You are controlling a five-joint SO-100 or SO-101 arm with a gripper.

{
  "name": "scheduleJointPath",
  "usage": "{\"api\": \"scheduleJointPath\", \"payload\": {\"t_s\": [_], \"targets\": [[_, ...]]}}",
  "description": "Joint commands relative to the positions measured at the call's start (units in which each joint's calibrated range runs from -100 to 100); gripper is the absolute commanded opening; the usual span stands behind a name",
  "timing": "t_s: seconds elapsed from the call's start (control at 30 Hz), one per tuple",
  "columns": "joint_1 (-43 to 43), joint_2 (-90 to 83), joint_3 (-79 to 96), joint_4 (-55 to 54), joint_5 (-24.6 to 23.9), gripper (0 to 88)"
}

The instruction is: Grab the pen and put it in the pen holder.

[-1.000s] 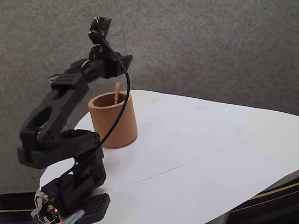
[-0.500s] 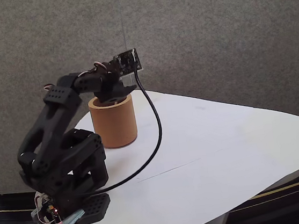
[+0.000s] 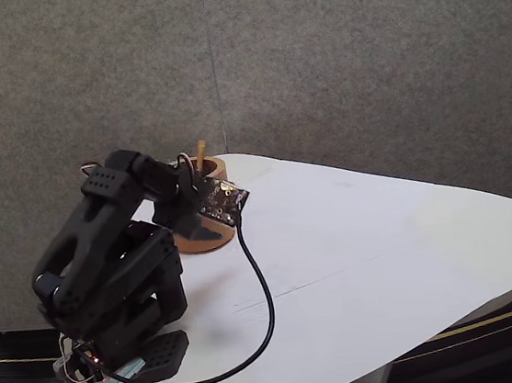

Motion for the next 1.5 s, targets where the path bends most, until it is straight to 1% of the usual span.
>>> {"api": "scheduleJointPath", "payload": {"t_s": [0.0, 0.33, 0.43, 1.47], "targets": [[0.35, -0.22, 3.88, 0.34, -0.29, 32.7], [0.5, -0.22, 11.82, 0.59, -0.29, 32.6], [1.45, -0.22, 11.73, 0.59, -0.34, 32.6], [1.15, -0.22, 13.18, 0.42, 0.03, 32.6]]}}
